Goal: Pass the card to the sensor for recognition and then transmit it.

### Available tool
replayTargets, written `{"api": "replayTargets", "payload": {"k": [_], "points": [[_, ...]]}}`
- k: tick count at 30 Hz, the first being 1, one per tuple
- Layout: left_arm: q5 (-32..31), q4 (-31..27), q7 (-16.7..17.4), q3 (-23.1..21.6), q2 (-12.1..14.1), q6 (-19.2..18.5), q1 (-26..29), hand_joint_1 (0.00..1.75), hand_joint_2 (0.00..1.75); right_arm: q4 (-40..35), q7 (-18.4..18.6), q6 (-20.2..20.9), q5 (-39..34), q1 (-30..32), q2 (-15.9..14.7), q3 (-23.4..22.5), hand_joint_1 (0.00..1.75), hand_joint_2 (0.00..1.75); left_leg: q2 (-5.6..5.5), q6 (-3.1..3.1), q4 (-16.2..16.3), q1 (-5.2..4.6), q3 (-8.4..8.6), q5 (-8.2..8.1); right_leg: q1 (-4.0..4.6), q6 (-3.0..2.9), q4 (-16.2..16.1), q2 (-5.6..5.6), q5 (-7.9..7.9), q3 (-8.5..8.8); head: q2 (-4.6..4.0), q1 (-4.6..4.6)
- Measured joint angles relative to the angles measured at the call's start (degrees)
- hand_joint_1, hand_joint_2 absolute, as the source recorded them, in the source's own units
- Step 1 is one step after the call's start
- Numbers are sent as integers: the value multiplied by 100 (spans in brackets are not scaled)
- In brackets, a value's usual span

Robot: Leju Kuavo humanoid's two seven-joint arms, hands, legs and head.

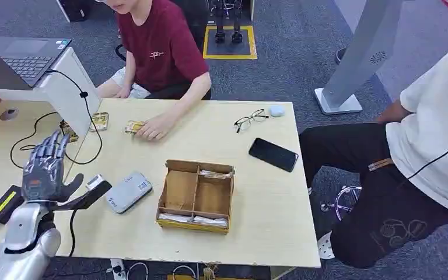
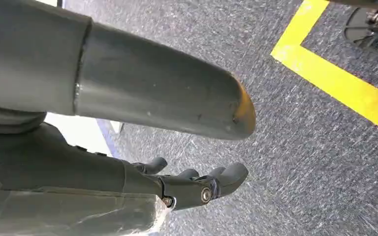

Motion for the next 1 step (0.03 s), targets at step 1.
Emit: {"api": "replayTargets", "payload": {"k": [1], "points": [[141,-67,-126,221,-7,128,206,0,175,2,-13,-15,-33,17,0,0,0,0,0,0,0,0,-3,0,0,0,-1,1,0,-2,0,0]]}}
